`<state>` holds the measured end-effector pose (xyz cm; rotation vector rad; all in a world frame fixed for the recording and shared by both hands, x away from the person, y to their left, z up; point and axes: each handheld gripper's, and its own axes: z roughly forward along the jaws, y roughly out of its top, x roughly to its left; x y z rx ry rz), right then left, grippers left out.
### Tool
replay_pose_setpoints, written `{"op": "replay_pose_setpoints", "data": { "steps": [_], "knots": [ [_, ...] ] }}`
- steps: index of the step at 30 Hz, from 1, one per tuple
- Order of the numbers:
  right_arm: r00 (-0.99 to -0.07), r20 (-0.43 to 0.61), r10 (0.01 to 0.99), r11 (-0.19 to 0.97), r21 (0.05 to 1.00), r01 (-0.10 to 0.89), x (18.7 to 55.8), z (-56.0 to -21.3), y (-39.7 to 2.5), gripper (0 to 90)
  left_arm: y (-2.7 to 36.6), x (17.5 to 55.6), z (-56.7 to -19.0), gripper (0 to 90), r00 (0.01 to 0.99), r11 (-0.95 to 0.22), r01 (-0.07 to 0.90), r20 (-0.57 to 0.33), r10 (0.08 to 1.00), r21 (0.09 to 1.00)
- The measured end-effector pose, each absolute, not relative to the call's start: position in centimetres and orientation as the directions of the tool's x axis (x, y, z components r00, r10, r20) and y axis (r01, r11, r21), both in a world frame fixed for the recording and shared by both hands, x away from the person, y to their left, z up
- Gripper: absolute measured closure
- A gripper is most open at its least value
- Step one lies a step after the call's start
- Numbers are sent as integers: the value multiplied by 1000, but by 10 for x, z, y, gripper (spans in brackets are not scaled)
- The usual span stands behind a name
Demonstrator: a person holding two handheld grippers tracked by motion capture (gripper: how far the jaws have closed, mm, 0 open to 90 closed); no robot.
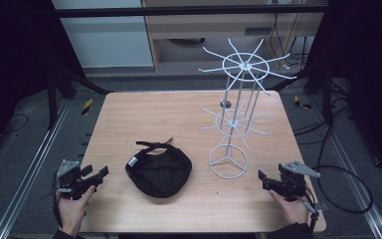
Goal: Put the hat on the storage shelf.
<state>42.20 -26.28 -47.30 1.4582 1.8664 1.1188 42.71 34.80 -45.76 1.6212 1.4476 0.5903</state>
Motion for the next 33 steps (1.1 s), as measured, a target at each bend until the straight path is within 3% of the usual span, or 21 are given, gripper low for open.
{"op": "replay_pose_setpoints", "data": {
  "steps": [11, 33],
  "knots": [
    [-391, 80, 917, 148, 841, 520, 415, -468, -235, 266, 336, 419, -447, 358, 250, 31, 535, -193, 949, 844],
    [-572, 111, 813, 204, 865, 458, 410, -459, -158, 301, 302, 417, -438, 428, 312, -24, 509, -158, 937, 861]
  ]
}}
